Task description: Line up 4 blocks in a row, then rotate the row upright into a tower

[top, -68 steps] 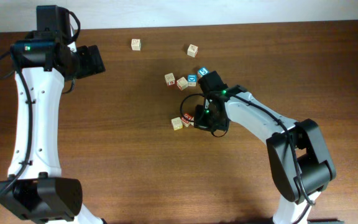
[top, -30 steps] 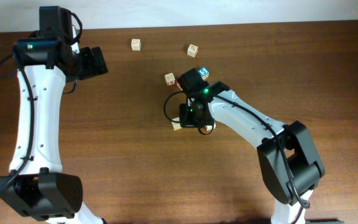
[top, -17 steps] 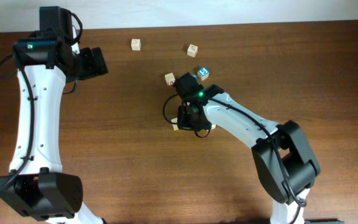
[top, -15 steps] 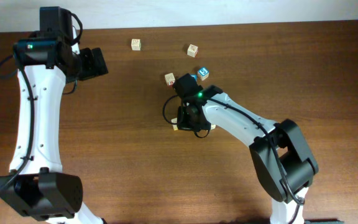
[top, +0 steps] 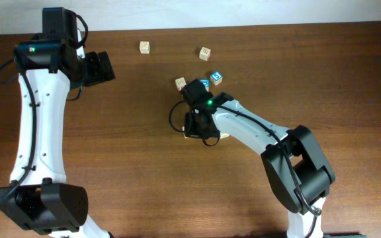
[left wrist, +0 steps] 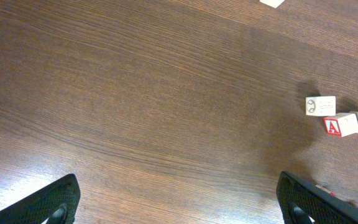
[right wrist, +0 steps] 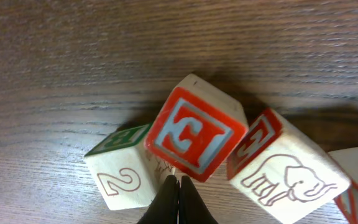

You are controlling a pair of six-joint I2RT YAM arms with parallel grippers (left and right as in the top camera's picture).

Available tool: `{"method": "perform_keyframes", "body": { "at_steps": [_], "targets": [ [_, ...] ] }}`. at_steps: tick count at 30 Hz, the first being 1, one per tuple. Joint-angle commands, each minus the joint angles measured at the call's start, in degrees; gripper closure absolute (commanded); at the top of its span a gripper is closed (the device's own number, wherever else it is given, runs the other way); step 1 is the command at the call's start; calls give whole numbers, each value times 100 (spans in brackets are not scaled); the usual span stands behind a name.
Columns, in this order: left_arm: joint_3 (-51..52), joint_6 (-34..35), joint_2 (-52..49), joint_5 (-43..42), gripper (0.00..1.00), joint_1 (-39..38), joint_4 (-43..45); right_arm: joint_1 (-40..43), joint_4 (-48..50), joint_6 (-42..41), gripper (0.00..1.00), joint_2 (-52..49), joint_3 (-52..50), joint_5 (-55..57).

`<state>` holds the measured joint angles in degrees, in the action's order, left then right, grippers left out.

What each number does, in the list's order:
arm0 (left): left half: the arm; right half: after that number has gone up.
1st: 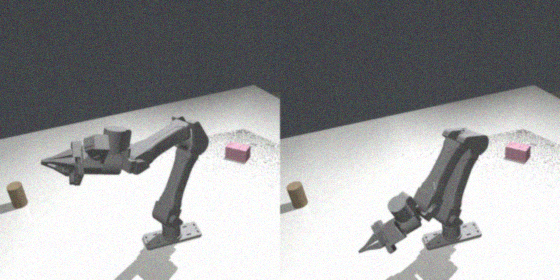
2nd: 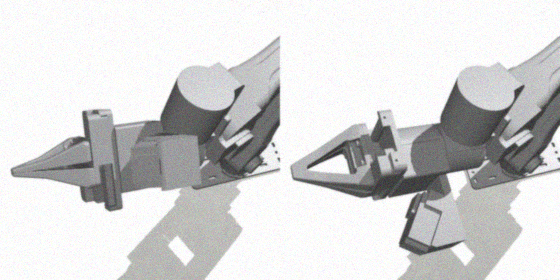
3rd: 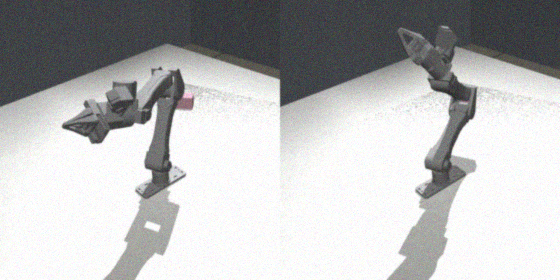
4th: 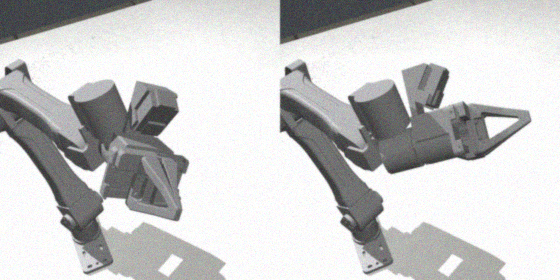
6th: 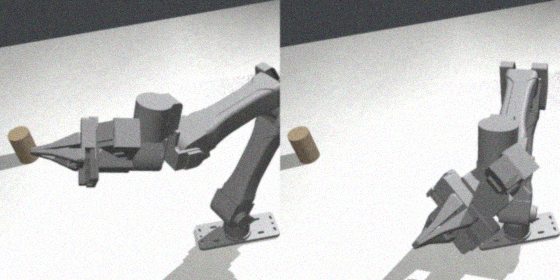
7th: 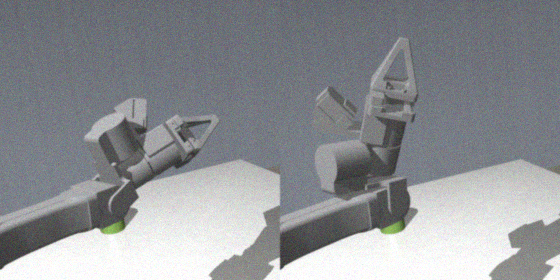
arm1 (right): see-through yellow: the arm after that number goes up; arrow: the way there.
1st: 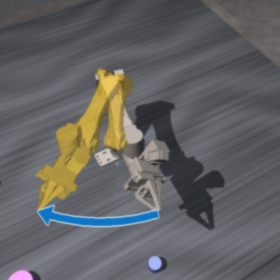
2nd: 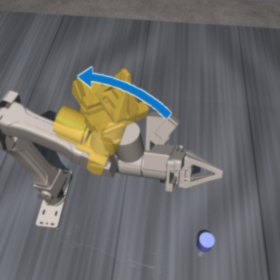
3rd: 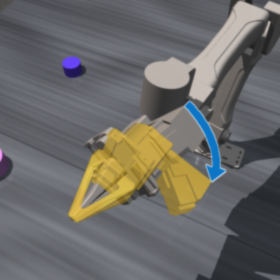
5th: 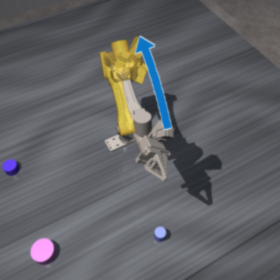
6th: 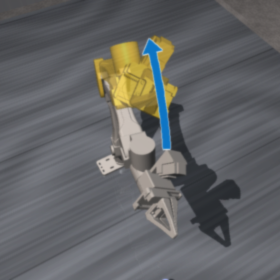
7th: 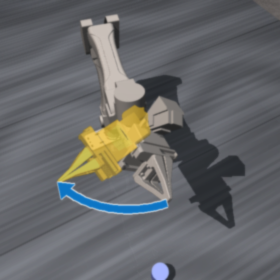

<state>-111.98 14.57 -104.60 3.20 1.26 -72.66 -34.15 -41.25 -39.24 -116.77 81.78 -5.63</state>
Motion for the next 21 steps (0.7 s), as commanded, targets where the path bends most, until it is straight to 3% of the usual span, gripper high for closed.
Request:
{"method": "perform_keyframes", "body": {
  "at_steps": [1, 7, 13, 18, 21],
  "targets": [
    [-66, 35, -46, -42, 1, 24, -11, -76, 22, -22, 95, -87, -24, -127],
    [-66, 33, -46, -42, 1, 24, -11, -70, -42, -7, 96, -87, -7, -160],
    [-66, 33, -46, -42, 1, 24, 13, -26, -990, 673, 95, 302, 1202, 533],
    [-66, 33, -46, -37, 1, 24, 17, 238, -162, 1755, 94, 35, 1290, 688],
    [-66, 33, -46, -20, 1, 28, 13, 284, 105, 1958, 95, -354, 1290, 535]
  ]
}}
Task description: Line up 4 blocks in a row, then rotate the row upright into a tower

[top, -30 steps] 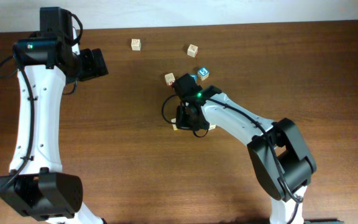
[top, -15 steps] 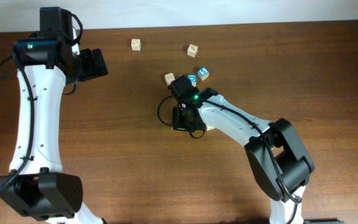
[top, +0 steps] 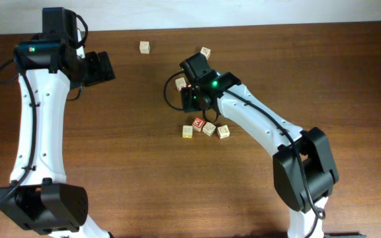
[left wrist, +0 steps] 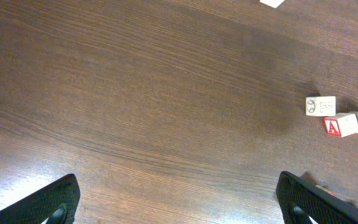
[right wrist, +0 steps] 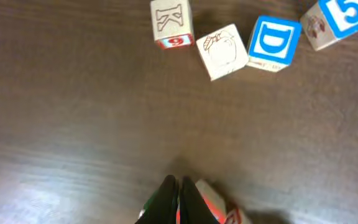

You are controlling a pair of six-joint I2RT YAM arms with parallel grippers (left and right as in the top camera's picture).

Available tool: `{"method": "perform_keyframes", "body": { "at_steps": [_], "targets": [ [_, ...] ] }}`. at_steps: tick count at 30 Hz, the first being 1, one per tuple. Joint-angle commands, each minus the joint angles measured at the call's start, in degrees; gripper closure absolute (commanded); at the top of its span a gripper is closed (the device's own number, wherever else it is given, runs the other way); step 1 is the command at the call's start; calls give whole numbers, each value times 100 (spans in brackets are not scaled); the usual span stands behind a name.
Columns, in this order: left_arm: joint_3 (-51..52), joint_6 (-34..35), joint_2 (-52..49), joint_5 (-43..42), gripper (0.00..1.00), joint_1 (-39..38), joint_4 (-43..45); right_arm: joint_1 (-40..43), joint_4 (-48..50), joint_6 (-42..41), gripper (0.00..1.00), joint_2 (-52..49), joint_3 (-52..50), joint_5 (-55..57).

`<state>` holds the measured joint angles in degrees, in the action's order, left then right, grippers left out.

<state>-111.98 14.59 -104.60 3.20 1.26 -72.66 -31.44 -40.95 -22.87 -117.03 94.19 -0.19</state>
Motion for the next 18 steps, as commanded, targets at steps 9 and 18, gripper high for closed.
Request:
{"method": "perform_keyframes", "body": {
  "at_steps": [9, 18],
  "targets": [
    [-66, 31, -46, -20, 1, 28, 15, -4, 22, 442, 96, -614, 9, -496],
    [-66, 31, -46, -20, 1, 28, 15, -85, -236, 129, 95, -616, -103, -730]
  ]
}}
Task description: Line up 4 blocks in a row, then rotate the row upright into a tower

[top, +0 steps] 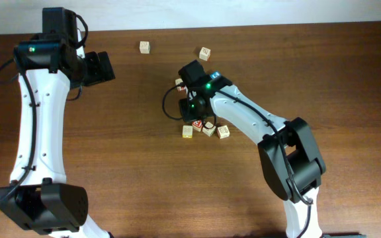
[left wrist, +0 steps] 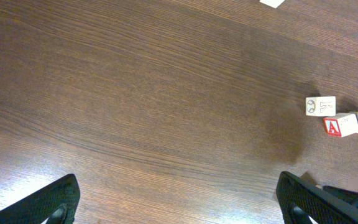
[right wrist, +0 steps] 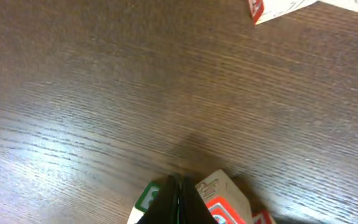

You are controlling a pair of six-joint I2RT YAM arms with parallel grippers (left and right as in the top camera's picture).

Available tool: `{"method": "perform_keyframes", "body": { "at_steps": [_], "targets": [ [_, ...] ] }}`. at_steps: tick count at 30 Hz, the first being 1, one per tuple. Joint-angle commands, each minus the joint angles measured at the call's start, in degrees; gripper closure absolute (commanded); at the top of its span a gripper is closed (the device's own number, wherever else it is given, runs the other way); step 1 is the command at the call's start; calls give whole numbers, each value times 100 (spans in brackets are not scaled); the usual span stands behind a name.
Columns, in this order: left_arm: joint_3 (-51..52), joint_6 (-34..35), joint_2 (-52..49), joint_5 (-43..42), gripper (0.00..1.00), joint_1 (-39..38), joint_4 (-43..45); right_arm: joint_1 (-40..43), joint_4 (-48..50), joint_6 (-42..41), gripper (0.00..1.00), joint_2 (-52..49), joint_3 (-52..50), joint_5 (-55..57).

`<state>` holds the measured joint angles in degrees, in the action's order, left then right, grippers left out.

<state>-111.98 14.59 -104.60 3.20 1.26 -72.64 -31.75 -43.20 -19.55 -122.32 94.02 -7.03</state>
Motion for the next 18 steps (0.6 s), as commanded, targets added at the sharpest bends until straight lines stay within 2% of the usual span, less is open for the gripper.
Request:
{"method": "perform_keyframes", "body": {
  "at_steps": [1, 5, 14, 18],
  "targets": [
    [-66, 31, -46, -20, 1, 28, 13, -52, -15, -278, 96, -98, -96, -7],
    [-66, 33, -46, -20, 1, 28, 11, -52, -79, -647, 96, -195, -98, 15],
    [-66, 31, -46, -17, 1, 28, 11, -52, -157, -647, 96, -219, -70, -4],
    [-66, 31, -46, -20, 1, 28, 33, 35, -256, -579, 95, -210, 487, -7]
  ]
}}
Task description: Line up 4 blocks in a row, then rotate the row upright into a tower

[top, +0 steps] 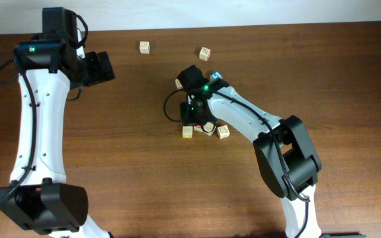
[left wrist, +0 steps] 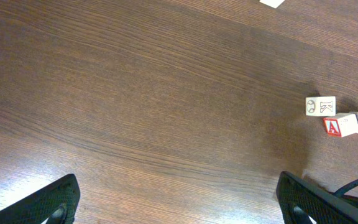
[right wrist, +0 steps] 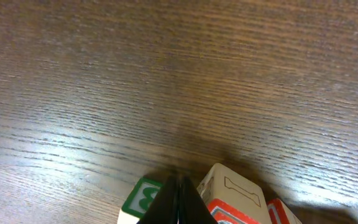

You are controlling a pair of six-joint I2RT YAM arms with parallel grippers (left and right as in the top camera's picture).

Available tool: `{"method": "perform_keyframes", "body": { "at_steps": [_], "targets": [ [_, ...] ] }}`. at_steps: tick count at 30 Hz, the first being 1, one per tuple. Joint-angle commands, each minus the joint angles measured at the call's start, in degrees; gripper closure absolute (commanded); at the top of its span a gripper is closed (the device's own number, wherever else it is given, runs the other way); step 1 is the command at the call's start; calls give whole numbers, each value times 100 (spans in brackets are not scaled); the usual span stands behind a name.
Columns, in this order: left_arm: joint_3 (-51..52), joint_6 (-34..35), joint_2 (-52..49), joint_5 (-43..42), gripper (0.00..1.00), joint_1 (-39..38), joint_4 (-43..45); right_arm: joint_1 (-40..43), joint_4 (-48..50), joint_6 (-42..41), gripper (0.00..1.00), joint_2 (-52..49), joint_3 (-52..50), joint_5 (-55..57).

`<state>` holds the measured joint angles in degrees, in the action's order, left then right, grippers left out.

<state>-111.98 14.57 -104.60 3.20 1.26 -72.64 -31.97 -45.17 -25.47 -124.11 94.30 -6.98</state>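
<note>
Three wooblocks lie in a cluster mid-table: a green-edged block (top: 187, 131), a red-faced block (top: 207, 127) and a pale one (top: 223, 132). My right gripper (top: 195, 119) is shut and empty, its tips (right wrist: 179, 184) low over the gap between the green block (right wrist: 143, 200) and the red block (right wrist: 236, 194), whose pale side shows a bone-like outline. Whether the tips touch either block cannot be told. My left gripper (top: 102, 68) hangs open (left wrist: 179, 196) over bare wood at the far left.
More blocks lie behind the cluster: a pale one (top: 178, 83), a blue one (top: 215, 77), and two at the back (top: 144, 46), (top: 205, 53). The left wrist view shows a pale block (left wrist: 320, 106), a red A block (left wrist: 339, 126) and a blue D block.
My right gripper, still shut, has moved a little nearer to the cluster; the green and red blocks fill more of its view. The left arm has not moved.
My shut right gripper was first low in the cluster, its tips against the red E block. Then it was back by the K, D and 5 blocks. After that it was near the cluster again, and now it sits at the green and red blocks.
</note>
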Motion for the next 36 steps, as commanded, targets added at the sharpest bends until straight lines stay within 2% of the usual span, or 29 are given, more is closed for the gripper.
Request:
{"method": "perform_keyframes", "body": {
  "at_steps": [1, 7, 16, 36],
  "targets": [
    [-66, 33, -46, -20, 1, 28, 44, 98, -118, 48, 95, -31, 627, -11],
    [-66, 35, -46, -20, 1, 28, 63, 538, -437, -118, 94, -258, 769, 308],
    [-66, 33, -46, -20, 1, 28, 103, 262, -654, -96, 96, -623, 748, 164],
    [-66, 35, -46, -22, 1, 28, 98, 234, -1211, -166, 96, -645, 748, -173]
  ]
}}
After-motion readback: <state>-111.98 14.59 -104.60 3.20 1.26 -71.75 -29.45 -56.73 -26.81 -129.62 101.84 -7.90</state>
